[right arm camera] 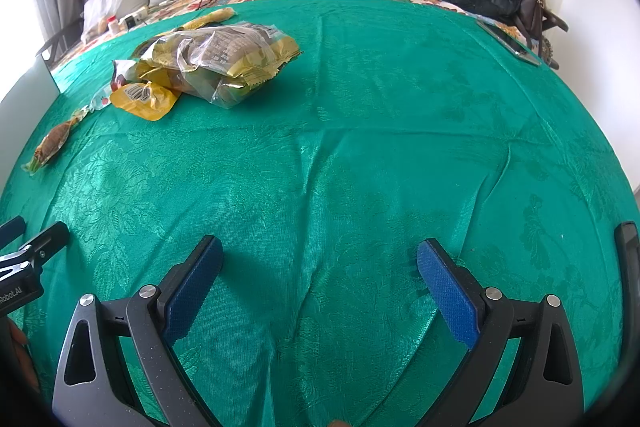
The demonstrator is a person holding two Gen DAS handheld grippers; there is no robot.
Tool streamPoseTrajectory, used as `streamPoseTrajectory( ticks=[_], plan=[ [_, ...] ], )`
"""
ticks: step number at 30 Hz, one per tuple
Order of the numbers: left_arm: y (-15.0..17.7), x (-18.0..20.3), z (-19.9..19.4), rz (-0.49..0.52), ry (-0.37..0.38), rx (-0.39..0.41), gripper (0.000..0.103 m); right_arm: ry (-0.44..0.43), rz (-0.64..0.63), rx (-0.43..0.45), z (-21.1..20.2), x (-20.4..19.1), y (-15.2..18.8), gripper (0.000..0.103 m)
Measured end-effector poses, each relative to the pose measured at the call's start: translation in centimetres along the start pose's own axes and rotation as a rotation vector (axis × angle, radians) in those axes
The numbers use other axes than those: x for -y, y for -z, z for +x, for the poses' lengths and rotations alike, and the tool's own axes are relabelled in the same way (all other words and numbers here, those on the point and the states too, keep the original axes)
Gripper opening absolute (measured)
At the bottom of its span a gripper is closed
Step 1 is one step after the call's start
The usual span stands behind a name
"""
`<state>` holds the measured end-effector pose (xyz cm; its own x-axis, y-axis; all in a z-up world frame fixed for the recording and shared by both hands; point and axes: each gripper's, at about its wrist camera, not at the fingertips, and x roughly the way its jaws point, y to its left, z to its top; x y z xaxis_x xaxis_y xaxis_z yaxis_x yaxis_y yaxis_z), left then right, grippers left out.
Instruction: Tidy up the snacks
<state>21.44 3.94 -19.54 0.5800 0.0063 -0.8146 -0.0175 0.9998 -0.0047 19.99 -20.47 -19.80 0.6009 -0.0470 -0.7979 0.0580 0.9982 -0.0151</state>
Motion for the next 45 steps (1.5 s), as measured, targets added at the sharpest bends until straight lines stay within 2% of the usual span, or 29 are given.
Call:
streamPoseTrajectory(
  ticks=[20,27,45],
  plan=[
    [0.0,0.0,0.0,0.000,0.001,-0.001,0.103,0.000,0.002,0.000,0.0,0.0,0.0,0.100],
    [0.0,0.0,0.0,0.000,0.000,-0.001,0.103,0.021,0.035,-0.007,2.8,0.1,-3.0,0.103],
    [0.0,0.0,0.0,0.001,0.000,0.000,0.103,0.023,0.047,-0.005,2.7,0.1,-2.9,0.103]
  ],
)
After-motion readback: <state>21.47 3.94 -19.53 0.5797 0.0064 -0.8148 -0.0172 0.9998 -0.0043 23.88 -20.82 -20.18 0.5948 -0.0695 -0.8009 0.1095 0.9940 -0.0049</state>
